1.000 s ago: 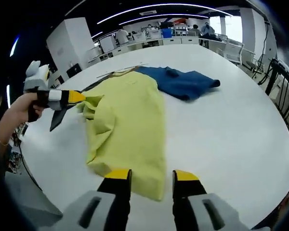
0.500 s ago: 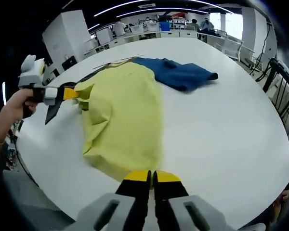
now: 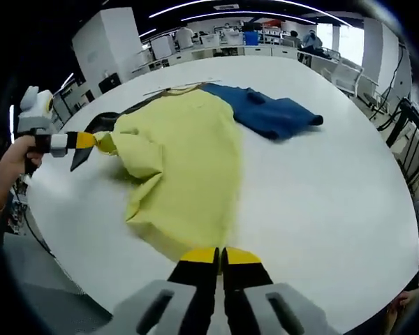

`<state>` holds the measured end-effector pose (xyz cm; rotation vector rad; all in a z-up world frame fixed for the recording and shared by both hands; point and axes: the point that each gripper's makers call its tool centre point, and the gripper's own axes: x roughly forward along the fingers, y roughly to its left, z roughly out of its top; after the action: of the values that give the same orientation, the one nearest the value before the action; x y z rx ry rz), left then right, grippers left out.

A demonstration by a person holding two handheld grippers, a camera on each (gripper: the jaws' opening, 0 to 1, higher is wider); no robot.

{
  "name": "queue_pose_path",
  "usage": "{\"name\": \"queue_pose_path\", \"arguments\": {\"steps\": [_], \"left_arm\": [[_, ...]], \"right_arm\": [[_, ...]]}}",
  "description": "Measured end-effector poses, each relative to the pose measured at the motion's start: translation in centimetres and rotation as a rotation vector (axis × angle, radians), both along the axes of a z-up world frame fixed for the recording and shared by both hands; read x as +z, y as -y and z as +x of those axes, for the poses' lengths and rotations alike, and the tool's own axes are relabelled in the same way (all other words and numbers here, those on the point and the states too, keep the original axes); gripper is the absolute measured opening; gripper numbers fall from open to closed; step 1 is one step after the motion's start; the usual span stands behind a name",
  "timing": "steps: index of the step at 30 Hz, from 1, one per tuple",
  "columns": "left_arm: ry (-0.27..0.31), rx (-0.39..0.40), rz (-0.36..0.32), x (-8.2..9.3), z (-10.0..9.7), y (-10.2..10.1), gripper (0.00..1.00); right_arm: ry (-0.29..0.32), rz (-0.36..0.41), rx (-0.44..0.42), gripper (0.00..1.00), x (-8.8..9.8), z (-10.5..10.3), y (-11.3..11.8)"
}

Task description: Fold the garment on the visible template until the final outline fits inside the template.

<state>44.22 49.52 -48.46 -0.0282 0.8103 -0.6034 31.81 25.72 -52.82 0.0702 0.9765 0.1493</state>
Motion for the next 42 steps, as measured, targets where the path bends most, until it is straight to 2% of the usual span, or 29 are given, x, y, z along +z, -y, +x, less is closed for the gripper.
{"name": "queue_pose_path", "arguments": {"steps": [3,5,9,19,22,31,39,42], "left_arm": [[0.004,0.009,0.014,0.1,-1.1,-1.5,0.0],[0.034,0.001,0.034,0.5,-1.6,-2.3,0.0],[0.042,0.022,0.027,1.0,-2.2,-3.6,0.0],[0.052,0.04,0.033,1.3,-3.9,-5.4,0.0],[0.077,0.063,0.032,1.5,-4.8,-6.2,0.0],[0.045,0.082,0.055,0.5,-7.7,-8.9,0.0],[0.01,0.108,0.064,-1.1,-9.7,-10.1,0.0],[-0.013,0.111,0.087,-1.8,-10.8,-10.5,0.0]], "right_arm": [[0.004,-0.007,0.012,0.0,0.2,0.1,0.1],[0.002,-0.009,0.016,0.0,0.3,0.1,0.1],[0.004,-0.009,0.029,0.0,0.5,0.2,0.2],[0.006,-0.005,0.043,0.0,1.1,0.4,0.8],[0.002,-0.014,0.041,0.0,1.0,0.5,1.4],[-0.007,-0.021,0.046,0.0,1.1,0.6,1.9],[-0.016,-0.021,0.064,0.0,0.9,0.3,1.6],[-0.022,-0.024,0.076,0.0,0.6,-0.3,1.4]]}}
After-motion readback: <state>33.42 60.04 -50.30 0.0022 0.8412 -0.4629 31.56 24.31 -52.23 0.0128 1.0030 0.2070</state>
